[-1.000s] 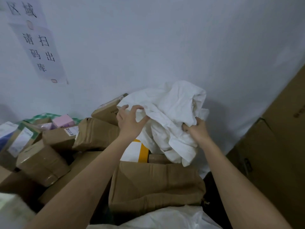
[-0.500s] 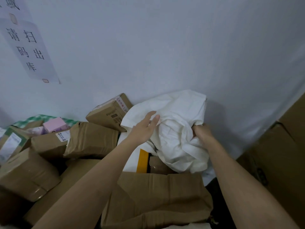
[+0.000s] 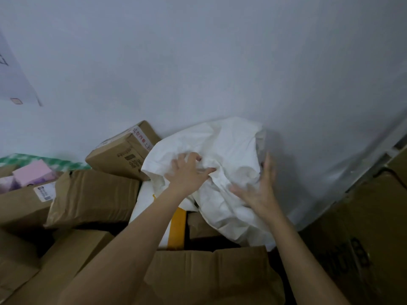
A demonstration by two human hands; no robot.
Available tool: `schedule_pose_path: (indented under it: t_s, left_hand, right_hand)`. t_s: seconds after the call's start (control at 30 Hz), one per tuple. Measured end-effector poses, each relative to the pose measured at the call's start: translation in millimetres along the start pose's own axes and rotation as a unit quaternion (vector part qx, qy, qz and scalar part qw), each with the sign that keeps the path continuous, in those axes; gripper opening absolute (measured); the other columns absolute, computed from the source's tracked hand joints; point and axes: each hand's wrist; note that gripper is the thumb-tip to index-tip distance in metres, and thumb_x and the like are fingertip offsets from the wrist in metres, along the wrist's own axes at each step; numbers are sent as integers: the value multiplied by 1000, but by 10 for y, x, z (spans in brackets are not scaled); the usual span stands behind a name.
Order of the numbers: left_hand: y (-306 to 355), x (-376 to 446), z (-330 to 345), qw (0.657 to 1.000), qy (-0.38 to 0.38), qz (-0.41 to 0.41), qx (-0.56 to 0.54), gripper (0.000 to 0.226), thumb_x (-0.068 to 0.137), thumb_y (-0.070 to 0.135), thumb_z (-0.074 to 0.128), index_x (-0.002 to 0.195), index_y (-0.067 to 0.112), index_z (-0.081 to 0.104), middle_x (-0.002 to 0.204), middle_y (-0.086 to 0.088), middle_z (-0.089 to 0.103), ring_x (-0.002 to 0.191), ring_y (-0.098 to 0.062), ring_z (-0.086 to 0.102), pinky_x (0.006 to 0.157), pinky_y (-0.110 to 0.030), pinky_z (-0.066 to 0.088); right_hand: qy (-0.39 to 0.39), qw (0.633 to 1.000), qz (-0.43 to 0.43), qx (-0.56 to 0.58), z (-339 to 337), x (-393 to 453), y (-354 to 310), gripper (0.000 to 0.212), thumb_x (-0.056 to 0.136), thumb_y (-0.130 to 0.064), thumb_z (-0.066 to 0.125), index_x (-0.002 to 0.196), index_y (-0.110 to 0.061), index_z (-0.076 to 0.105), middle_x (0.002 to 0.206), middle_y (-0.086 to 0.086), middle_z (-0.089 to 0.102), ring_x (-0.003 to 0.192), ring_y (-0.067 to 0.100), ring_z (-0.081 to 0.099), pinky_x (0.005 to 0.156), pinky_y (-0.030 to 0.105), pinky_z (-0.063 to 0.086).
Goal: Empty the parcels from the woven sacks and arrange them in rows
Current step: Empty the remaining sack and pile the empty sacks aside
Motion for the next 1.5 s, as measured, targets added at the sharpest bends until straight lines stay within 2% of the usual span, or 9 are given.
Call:
schedule_pose_path:
  t_s: [0.2,0.47,0.6,0.7,0.87,1.0,1.23,1.37,1.5]
  left_hand:
    - [35,44,13,997,-36,4,72,42,90,56,46,127,39,40,148,2,29,140,-28,19,109,-66,5]
    - [-363,27,-151,971,170,34,163,88,81,71,46,152,32,12,158,-17,-2,145,-37,-4,112,-59,4]
    - [-480,139,-221,996,40,-48,-69,95,88,55,54,153,18,-6,158,-18,7,145,-32,12,114,-47,19]
    - [-532,206,-108,997,49,-66,7,85,93,53,47,152,14,0,156,-20,14,142,-35,18,115,-50,20]
    - [-681,354,14,966,151,-101,186,100,83,72,43,153,13,6,156,-25,-1,144,-41,-1,115,-54,-1]
    - [-705,375,46,956,169,-88,224,106,80,75,45,151,4,12,146,-29,30,134,-43,28,112,-52,12]
    - [-512,456,160,989,-2,-125,76,77,88,61,48,138,4,34,140,-21,36,127,-39,36,102,-44,34]
    - [-535,446,173,994,-22,-101,-33,51,91,39,57,124,3,44,112,-8,56,106,-28,54,76,-32,43]
    - [-394,319,251,978,11,-72,-195,35,93,26,54,123,15,43,95,5,56,93,-19,58,78,-36,51]
  right_hand:
    - [-68,923,-125,-357,165,249,16,146,58,-66,79,130,-43,-46,154,9,-32,147,34,-14,118,52,6]
    - [-45,874,-221,-430,77,804,409,118,72,-26,82,153,-29,-4,120,28,49,93,44,54,72,49,52]
    - [-9,826,-285,-487,211,874,555,109,61,0,75,148,-18,12,100,18,49,70,34,55,49,37,47]
    - [-6,794,-314,-520,284,906,699,106,59,-4,78,146,-16,20,100,14,39,67,31,55,45,33,44]
    - [-80,788,-269,-548,374,789,940,110,52,-21,88,143,-15,27,109,18,46,79,32,58,53,34,50]
    - [-239,847,-116,-460,196,738,870,115,74,-66,66,145,-44,-21,152,11,18,133,35,30,103,46,37]
    - [-311,830,-66,-458,233,605,654,144,55,-72,77,135,-45,-40,160,6,-18,147,38,3,113,52,24]
    - [-232,771,-184,-563,392,715,725,126,77,-43,75,147,-29,-29,156,20,16,118,40,47,83,41,51]
    - [-113,742,-353,-558,491,907,830,64,78,-13,53,138,-21,33,94,17,66,50,25,57,34,25,39]
Point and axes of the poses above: each hand's wrist, its own x-axis towards the middle knuckle, its own z-axis out of the palm, y = z × x
